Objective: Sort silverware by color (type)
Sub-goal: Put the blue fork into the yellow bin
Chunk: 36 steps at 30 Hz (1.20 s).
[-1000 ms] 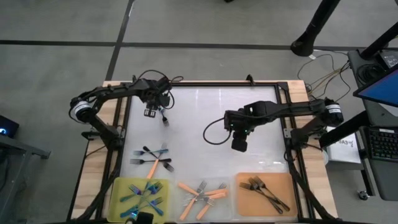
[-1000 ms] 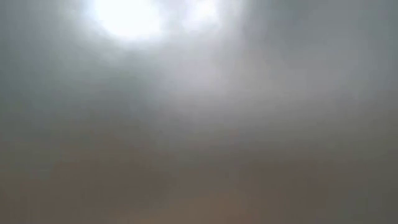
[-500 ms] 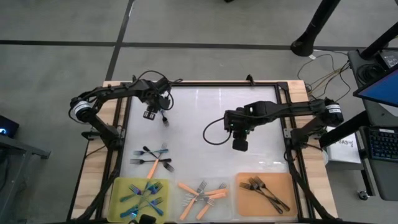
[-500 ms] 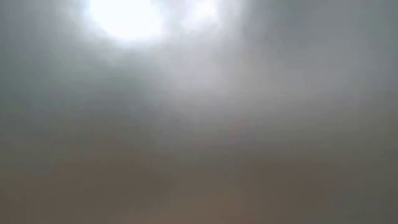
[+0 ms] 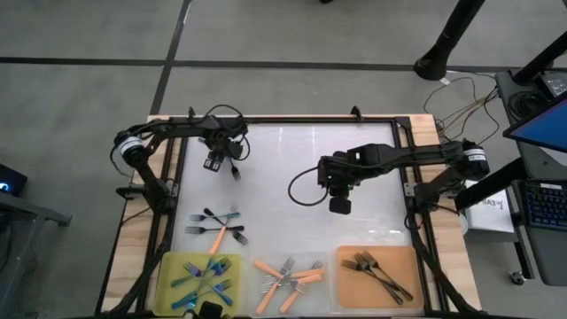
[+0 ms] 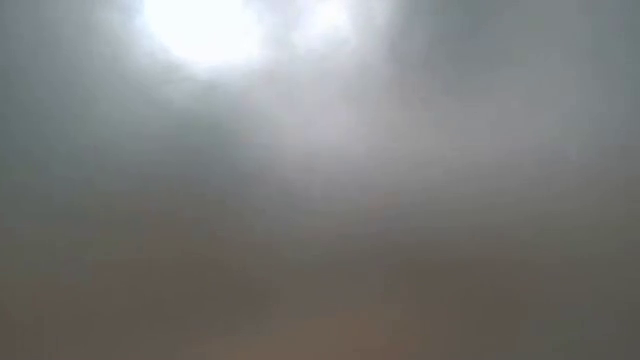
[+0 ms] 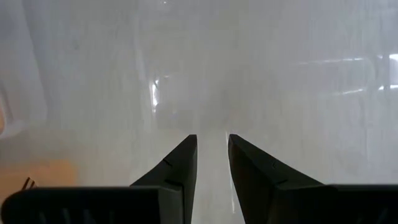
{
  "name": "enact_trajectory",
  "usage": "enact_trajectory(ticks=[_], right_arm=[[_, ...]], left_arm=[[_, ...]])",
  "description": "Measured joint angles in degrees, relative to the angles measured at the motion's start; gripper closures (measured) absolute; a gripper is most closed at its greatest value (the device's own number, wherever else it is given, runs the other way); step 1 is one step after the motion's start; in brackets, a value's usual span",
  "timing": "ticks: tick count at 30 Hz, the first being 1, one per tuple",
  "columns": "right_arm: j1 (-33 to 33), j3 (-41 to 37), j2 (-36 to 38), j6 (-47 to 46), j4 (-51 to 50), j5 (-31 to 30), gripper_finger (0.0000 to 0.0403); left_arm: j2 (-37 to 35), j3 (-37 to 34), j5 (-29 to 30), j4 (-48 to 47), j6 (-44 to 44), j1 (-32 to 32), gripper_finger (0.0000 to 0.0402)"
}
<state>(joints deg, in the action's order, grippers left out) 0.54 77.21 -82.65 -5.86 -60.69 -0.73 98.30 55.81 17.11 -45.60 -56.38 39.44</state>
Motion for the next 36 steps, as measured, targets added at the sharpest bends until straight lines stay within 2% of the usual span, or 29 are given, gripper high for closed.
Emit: enact_trajectory(ticks=[12,19,29,36], right_arm=[[0.0,0.0,0.0,0.66,0.07,-0.92,0.0321],[0.06,0.0,0.0,2.78,0.09,-0.93,0.0321],[0.26,0.0,0.0,2.41,0.1,-0.92,0.0321],[0.26,0.0,0.0,1.86,0.11,-0.9,0.0321]], left_arm=[[1.51,3.1,-5.78,-5.63,1.9,0.0,0.0303],[1.62,3.7,-5.72,-6.51,4.27,0.0,0.0311],[1.4,9.78,-5.63,-6.71,4.99,0.26,0.0311],[1.4,8.89,-5.67,-6.19,4.44,3.0,0.0311]])
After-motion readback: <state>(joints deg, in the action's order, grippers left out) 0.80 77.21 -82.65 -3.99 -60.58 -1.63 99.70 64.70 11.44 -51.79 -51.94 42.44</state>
